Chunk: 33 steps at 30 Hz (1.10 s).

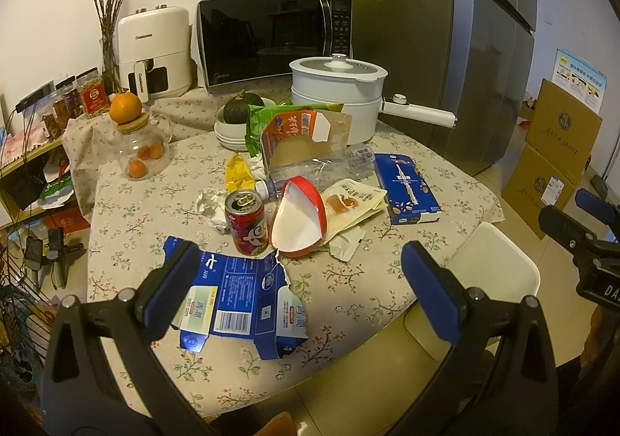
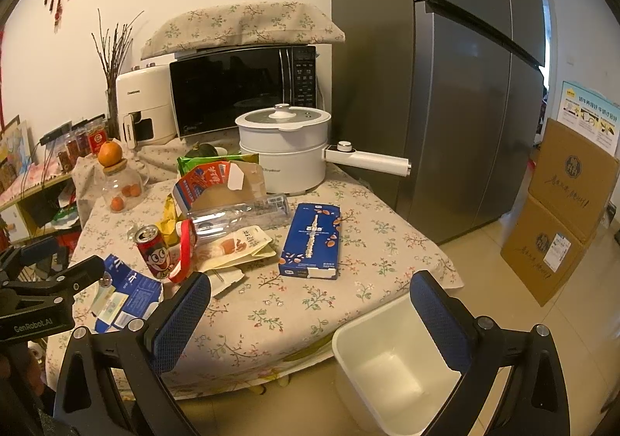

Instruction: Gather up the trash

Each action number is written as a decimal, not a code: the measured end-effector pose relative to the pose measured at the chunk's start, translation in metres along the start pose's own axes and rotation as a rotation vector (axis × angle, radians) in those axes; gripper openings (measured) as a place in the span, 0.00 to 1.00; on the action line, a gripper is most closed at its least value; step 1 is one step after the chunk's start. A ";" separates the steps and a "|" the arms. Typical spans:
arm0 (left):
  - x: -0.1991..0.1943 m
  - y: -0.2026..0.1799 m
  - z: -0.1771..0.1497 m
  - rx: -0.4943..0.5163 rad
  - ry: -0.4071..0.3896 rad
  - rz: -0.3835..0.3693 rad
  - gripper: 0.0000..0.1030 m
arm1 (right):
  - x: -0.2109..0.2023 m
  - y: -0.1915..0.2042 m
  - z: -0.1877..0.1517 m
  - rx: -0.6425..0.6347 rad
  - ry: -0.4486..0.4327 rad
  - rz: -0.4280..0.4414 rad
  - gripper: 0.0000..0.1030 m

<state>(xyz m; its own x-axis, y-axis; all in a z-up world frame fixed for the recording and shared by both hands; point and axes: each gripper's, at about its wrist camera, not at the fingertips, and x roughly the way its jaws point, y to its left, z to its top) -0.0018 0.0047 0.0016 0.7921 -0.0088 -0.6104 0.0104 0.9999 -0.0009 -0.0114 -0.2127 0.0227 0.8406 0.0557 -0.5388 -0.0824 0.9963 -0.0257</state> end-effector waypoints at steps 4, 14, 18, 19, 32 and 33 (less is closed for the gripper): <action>0.000 0.001 0.000 -0.001 -0.001 0.000 1.00 | 0.000 0.000 0.000 -0.003 0.000 -0.001 1.00; -0.001 0.000 0.000 0.000 -0.001 0.000 1.00 | 0.001 0.000 0.000 0.004 0.003 0.001 1.00; -0.001 0.001 0.000 0.000 -0.001 0.000 1.00 | 0.001 0.000 0.000 0.006 -0.004 0.002 1.00; -0.001 0.000 0.000 0.000 -0.002 0.000 1.00 | 0.001 0.000 0.000 0.006 -0.004 0.002 1.00; -0.001 0.000 0.000 0.000 -0.002 0.002 1.00 | 0.002 0.000 0.000 0.010 -0.004 0.004 1.00; -0.001 0.000 0.000 0.000 -0.003 0.002 1.00 | 0.002 0.000 0.000 0.010 -0.005 0.007 1.00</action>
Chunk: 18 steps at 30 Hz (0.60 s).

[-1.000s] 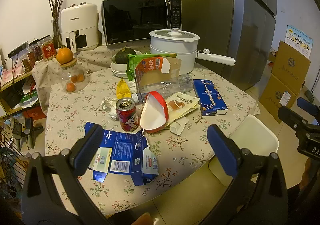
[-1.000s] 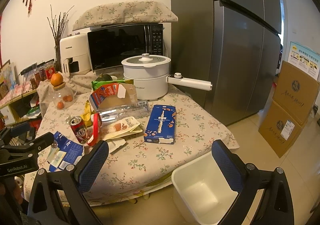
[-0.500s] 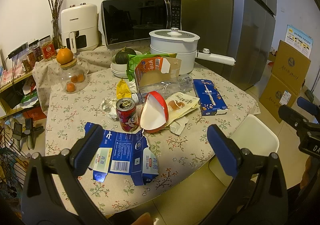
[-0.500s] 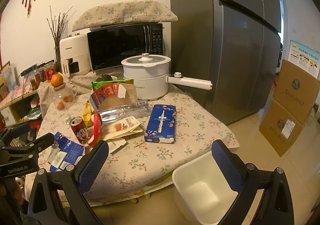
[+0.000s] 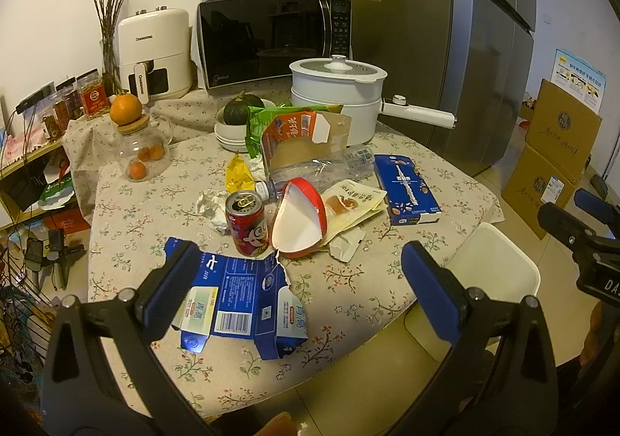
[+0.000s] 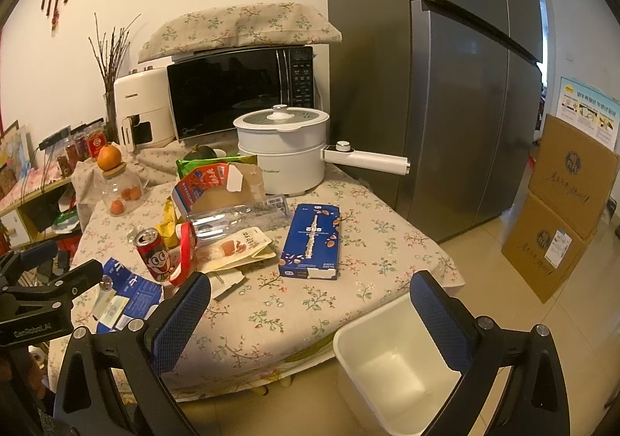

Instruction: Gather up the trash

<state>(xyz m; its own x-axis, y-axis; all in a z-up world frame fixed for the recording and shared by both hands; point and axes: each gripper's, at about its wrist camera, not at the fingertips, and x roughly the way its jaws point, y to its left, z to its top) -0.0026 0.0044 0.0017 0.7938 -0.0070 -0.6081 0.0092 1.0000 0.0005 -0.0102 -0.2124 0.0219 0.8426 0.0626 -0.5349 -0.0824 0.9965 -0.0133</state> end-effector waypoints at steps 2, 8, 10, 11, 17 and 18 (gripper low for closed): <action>0.000 0.000 0.000 0.000 0.000 0.000 1.00 | 0.000 0.000 0.000 0.001 -0.003 0.001 1.00; -0.001 0.000 0.000 -0.001 0.001 -0.001 1.00 | 0.001 -0.001 0.000 -0.009 -0.006 -0.007 1.00; -0.001 0.001 0.001 -0.003 0.003 -0.002 1.00 | 0.001 -0.001 0.000 -0.010 -0.007 -0.009 1.00; -0.001 0.000 0.001 -0.002 0.003 -0.002 1.00 | 0.001 -0.001 -0.001 -0.010 -0.008 -0.010 1.00; -0.001 0.005 0.006 -0.008 0.026 -0.026 1.00 | -0.002 -0.002 0.002 -0.003 -0.032 0.019 1.00; -0.001 0.008 0.007 -0.012 0.029 -0.036 1.00 | -0.003 -0.002 0.003 -0.004 -0.037 0.022 1.00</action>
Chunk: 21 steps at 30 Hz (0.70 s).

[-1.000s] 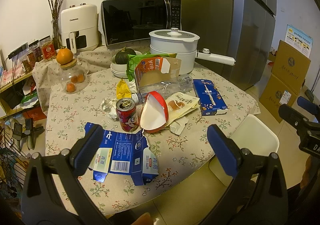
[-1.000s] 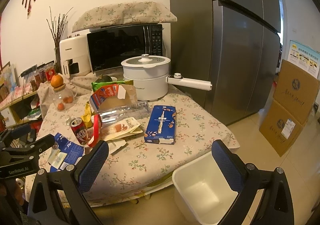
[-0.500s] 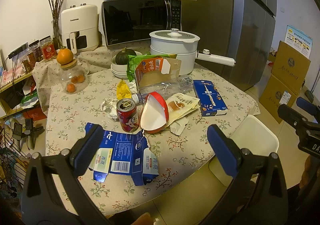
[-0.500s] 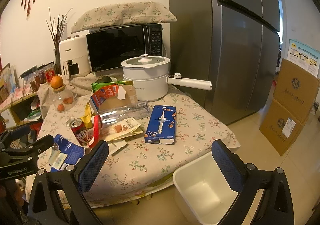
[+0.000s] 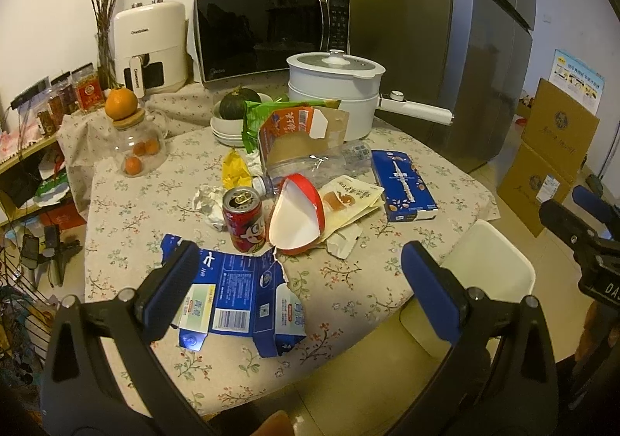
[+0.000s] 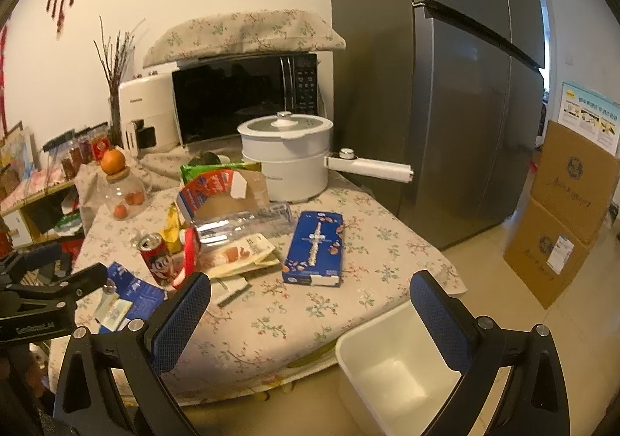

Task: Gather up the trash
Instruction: 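Grasp the soda can with the left gripper while the right gripper grasps the red-rimmed bowl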

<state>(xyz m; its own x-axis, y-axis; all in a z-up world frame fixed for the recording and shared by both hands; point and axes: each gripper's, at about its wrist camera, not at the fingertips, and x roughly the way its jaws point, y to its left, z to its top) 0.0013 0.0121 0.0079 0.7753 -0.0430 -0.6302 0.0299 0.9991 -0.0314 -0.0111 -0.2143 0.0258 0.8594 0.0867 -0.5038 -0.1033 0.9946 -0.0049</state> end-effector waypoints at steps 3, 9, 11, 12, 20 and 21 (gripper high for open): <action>0.001 0.008 0.004 -0.011 0.008 -0.022 1.00 | 0.002 0.002 0.003 -0.021 0.007 -0.007 1.00; 0.008 0.028 0.018 -0.022 0.035 -0.042 1.00 | 0.009 0.007 0.011 -0.061 0.042 0.006 1.00; 0.009 0.038 0.024 -0.037 0.031 -0.036 1.00 | 0.010 0.006 0.014 -0.052 0.048 0.034 1.00; 0.010 0.042 0.026 -0.041 0.033 -0.041 1.00 | 0.012 0.007 0.018 -0.051 0.057 0.052 1.00; 0.068 0.078 0.043 -0.104 0.201 -0.064 0.91 | 0.037 0.019 0.047 -0.047 0.170 0.186 1.00; 0.075 0.082 0.042 -0.114 0.218 -0.066 0.87 | 0.044 0.022 0.051 -0.052 0.185 0.193 1.00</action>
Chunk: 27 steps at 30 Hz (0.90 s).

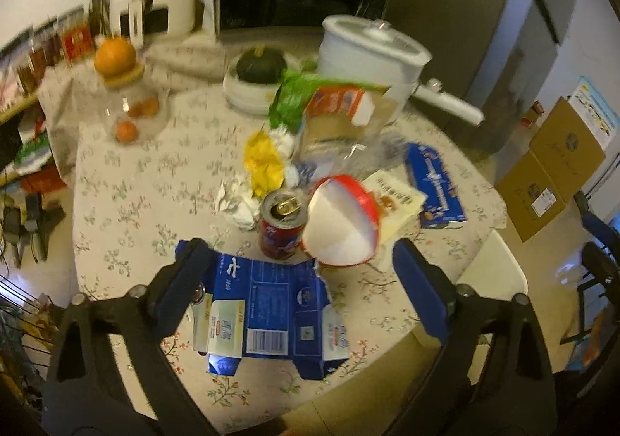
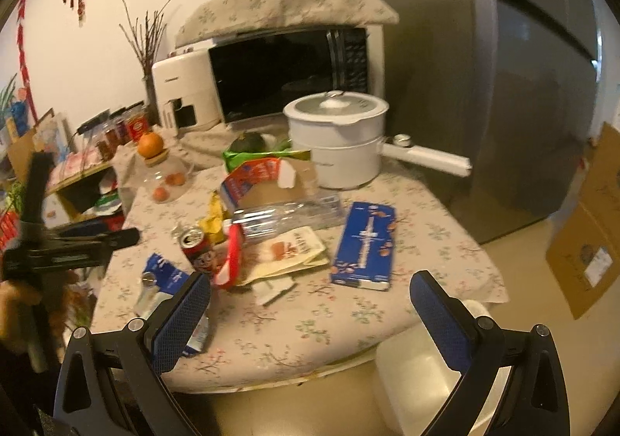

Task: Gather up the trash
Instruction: 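Grasp the soda can with the left gripper while the right gripper grasps the red-rimmed bowl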

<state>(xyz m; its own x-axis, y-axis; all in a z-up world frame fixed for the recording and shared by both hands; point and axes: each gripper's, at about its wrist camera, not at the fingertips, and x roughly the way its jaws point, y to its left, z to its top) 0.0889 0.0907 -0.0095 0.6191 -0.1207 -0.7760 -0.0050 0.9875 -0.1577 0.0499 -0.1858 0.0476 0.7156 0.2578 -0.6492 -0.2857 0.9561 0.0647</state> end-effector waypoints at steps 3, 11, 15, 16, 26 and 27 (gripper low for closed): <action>0.026 0.010 0.002 -0.024 0.039 -0.008 0.83 | 0.021 0.005 0.012 -0.005 0.045 0.019 1.00; 0.082 0.010 0.003 0.033 0.096 0.007 0.72 | 0.083 0.011 0.016 0.010 0.144 0.078 1.00; 0.103 0.005 0.007 0.082 0.102 0.037 0.60 | 0.121 0.014 0.012 -0.002 0.237 0.080 1.00; 0.107 0.005 0.007 0.084 0.107 0.031 0.59 | 0.126 0.014 0.012 0.001 0.248 0.084 1.00; 0.117 0.003 0.013 0.094 0.084 0.052 0.53 | 0.168 0.029 0.012 0.037 0.316 0.133 0.99; 0.115 0.003 0.014 0.088 0.081 0.052 0.53 | 0.171 0.032 0.012 0.039 0.322 0.144 0.99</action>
<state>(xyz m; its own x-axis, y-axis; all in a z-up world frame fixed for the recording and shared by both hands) 0.1706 0.0817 -0.0907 0.5539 -0.0738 -0.8293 0.0361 0.9973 -0.0646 0.1704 -0.1097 -0.0524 0.4303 0.3392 -0.8365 -0.3402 0.9193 0.1977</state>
